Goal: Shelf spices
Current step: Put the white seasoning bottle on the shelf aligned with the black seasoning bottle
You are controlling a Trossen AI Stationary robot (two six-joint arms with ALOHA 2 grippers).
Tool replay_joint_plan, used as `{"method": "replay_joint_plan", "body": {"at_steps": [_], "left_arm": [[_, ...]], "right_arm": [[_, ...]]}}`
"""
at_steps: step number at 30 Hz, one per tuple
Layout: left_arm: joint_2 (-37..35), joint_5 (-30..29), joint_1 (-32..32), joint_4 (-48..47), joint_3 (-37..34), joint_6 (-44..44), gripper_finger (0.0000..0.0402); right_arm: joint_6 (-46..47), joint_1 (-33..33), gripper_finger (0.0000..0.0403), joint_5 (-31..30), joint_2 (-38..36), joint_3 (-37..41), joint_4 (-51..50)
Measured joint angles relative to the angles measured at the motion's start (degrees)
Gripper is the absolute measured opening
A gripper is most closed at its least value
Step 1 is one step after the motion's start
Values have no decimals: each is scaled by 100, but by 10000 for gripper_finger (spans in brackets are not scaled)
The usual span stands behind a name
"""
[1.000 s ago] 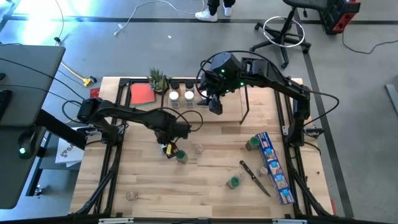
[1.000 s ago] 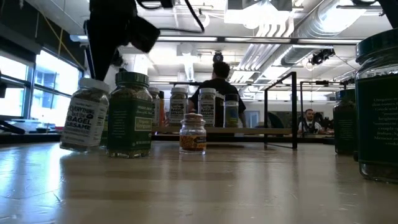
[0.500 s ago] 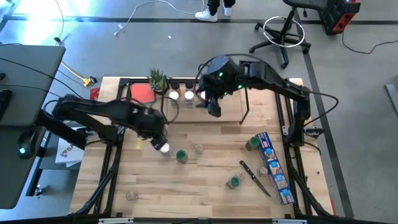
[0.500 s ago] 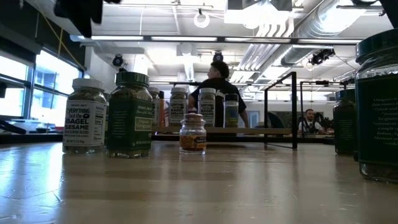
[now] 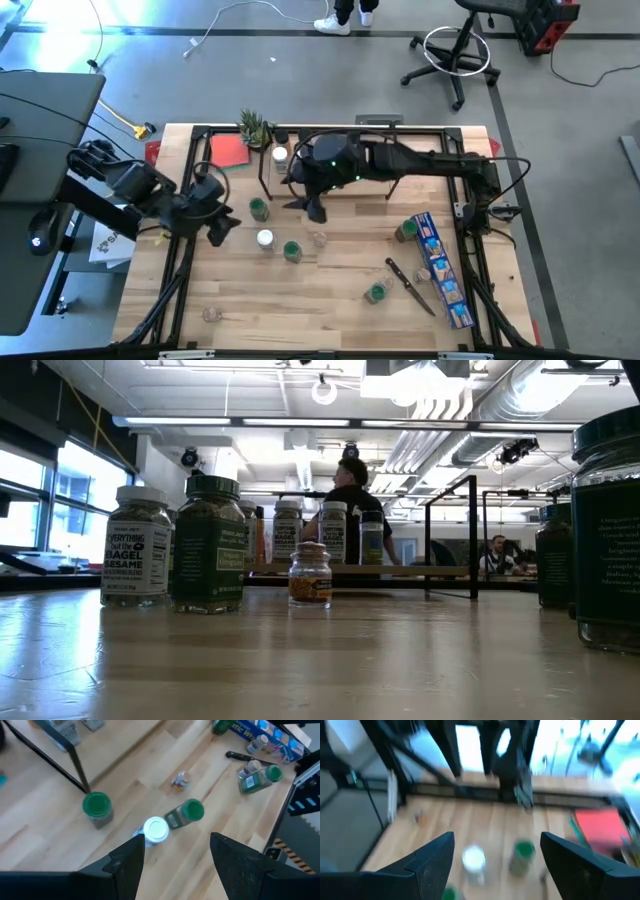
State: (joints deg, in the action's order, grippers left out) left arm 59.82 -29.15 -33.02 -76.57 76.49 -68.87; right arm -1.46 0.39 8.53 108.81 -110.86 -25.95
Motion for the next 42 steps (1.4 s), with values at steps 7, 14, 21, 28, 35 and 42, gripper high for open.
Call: {"method": "replay_joint_plan", "body": {"at_steps": [7,14,21,28,35,42], "left_arm": [[-60,-133,-350,-427,0,-76,218],[-60,-511,-627,-432,0,326,218],[-60,-249,-748,-421,0,549,218],[-58,665,-968,-415,0,100,218],[-66,893,-1335,-106,-698,-216,218],[-379,938,-1119,1158,-2297,23,215]], "right_arm": [[1206,236,291,-749,44,-86,426],[1684,467,291,-1446,208,-95,266],[1953,726,291,-1665,1101,-90,299],[1907,749,291,-1714,1970,-90,715],[1844,706,291,-1516,2397,-93,1088],[1402,711,291,-1136,2430,-93,1078]]}}
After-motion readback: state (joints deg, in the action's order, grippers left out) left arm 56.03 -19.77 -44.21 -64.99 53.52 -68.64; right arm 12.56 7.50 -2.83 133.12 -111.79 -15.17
